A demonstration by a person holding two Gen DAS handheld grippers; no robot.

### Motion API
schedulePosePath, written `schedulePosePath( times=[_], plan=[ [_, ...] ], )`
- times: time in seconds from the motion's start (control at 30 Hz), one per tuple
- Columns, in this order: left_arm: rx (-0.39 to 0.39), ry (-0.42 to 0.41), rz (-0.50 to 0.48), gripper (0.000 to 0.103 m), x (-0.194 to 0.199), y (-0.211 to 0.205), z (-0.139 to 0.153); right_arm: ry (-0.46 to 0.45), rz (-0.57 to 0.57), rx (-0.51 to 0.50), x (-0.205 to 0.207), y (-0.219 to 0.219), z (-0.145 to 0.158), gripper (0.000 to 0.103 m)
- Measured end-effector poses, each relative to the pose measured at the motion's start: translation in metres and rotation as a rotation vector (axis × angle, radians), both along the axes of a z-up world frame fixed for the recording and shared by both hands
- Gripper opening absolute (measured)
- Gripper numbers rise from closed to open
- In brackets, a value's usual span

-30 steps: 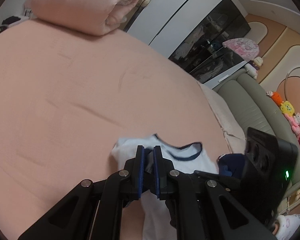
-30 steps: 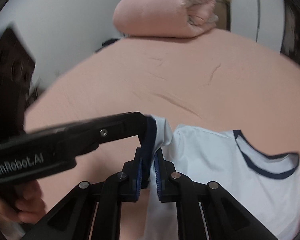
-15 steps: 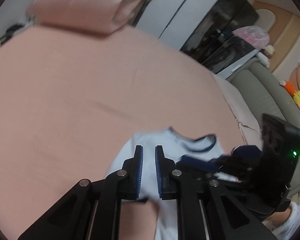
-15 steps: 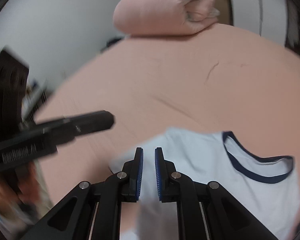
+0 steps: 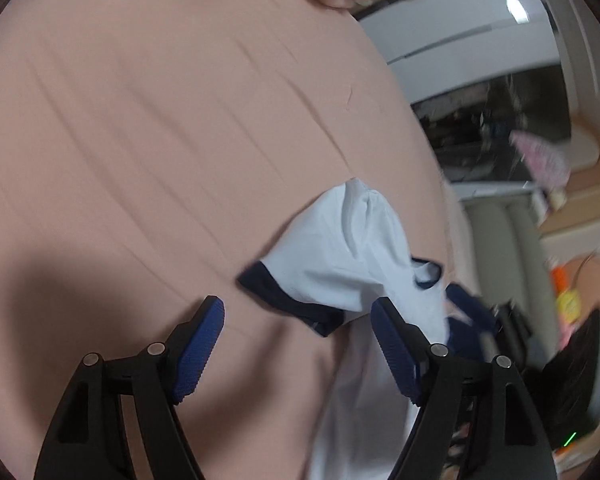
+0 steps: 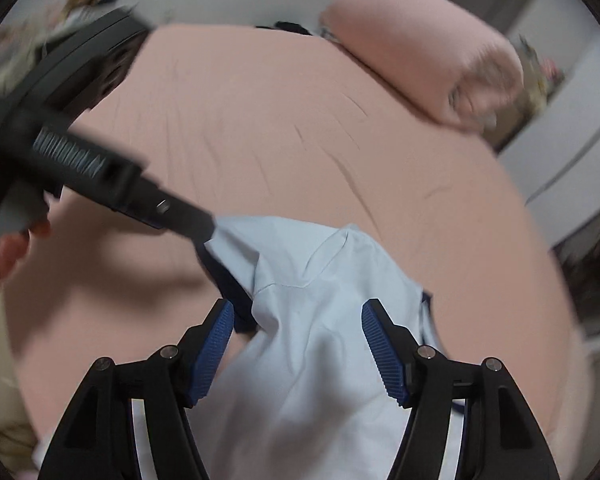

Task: Fold clothes

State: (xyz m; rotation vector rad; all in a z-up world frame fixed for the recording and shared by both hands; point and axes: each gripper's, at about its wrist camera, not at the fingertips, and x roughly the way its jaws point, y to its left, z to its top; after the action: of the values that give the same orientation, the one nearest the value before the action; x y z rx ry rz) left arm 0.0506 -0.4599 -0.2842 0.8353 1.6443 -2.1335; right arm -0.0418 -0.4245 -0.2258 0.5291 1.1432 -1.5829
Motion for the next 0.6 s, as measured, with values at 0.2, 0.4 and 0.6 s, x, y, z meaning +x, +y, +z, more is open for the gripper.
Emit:
schedulePosePath(
  times=[0.2, 0.4, 0.6],
  plan=[
    [0.057, 0.045, 0.070, 0.075, -0.012, 0.001, -0.011, 0.271, 0.133, 0.033, 0.031, 0.012, -0.023, 0.066],
    [0.069, 0.065, 0.071, 0.074, -0.029, -0.005, -0.012, 0.368, 0.177, 0.047, 0.046, 0.006, -0.042, 0.066],
    [0.035, 0.054, 0.070, 0.058, -0.032, -0.002, -0.017, 0.241, 0.040, 0.058, 0.024, -0.005, -0.042, 0.066]
  ],
)
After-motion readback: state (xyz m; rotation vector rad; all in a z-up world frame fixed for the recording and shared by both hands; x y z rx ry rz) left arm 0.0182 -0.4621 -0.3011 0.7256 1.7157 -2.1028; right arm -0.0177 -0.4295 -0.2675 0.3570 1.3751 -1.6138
